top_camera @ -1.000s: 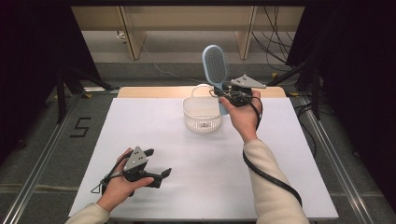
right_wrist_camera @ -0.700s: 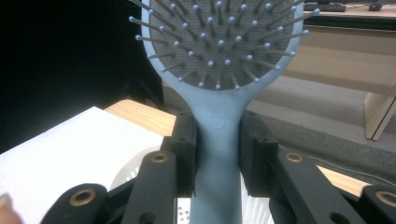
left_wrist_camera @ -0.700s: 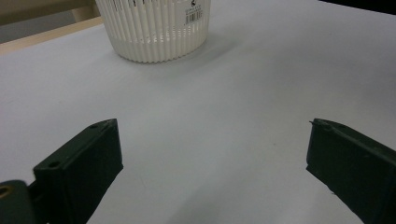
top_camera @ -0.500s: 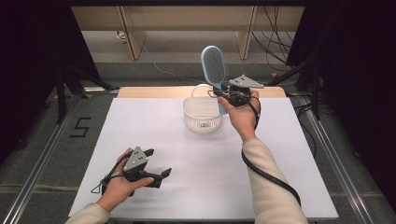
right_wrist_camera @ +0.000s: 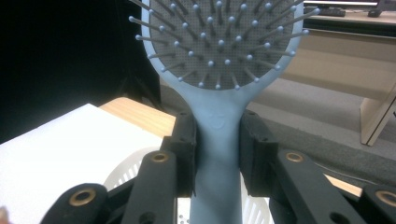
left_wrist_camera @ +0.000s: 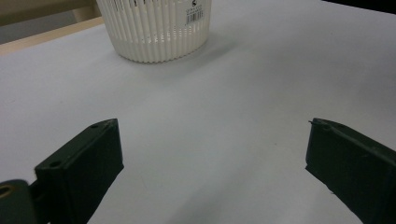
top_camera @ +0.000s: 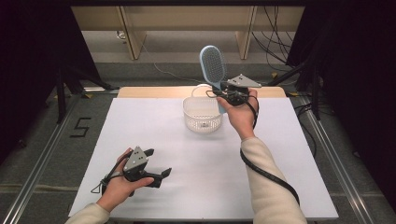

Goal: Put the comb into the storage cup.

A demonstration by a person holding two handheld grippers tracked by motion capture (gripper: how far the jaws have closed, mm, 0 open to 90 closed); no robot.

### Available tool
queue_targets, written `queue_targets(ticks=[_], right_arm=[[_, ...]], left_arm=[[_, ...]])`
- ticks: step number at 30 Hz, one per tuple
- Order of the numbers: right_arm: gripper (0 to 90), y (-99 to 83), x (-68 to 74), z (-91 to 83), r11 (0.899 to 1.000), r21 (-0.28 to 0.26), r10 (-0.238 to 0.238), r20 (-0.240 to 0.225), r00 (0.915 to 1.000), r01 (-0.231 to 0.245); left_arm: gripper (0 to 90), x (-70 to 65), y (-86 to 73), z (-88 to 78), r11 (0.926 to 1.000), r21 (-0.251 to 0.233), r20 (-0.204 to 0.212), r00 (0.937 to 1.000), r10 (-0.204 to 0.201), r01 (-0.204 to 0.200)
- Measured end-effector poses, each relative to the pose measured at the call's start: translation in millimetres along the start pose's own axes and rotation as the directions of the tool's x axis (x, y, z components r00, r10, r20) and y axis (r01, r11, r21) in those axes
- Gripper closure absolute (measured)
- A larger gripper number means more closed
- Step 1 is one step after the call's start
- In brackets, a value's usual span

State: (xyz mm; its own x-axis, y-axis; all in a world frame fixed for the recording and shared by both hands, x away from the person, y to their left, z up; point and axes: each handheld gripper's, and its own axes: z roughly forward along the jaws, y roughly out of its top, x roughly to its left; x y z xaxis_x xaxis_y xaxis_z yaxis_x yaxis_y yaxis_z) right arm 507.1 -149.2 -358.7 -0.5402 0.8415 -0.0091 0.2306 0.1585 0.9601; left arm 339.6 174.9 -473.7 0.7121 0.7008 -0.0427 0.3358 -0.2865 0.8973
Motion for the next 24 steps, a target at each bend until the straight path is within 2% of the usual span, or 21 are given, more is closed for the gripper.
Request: queue_targets(ticks=[24], right_arm=[[70.5,-1.8,0.0,11.4,1.0,-0.003,-0.006,0.001,1.0,0.006]], left_arm=[[3.2,0.1,0.0,-0.1,1.0,0.0,0.001,1.0,-0.002,0.002]])
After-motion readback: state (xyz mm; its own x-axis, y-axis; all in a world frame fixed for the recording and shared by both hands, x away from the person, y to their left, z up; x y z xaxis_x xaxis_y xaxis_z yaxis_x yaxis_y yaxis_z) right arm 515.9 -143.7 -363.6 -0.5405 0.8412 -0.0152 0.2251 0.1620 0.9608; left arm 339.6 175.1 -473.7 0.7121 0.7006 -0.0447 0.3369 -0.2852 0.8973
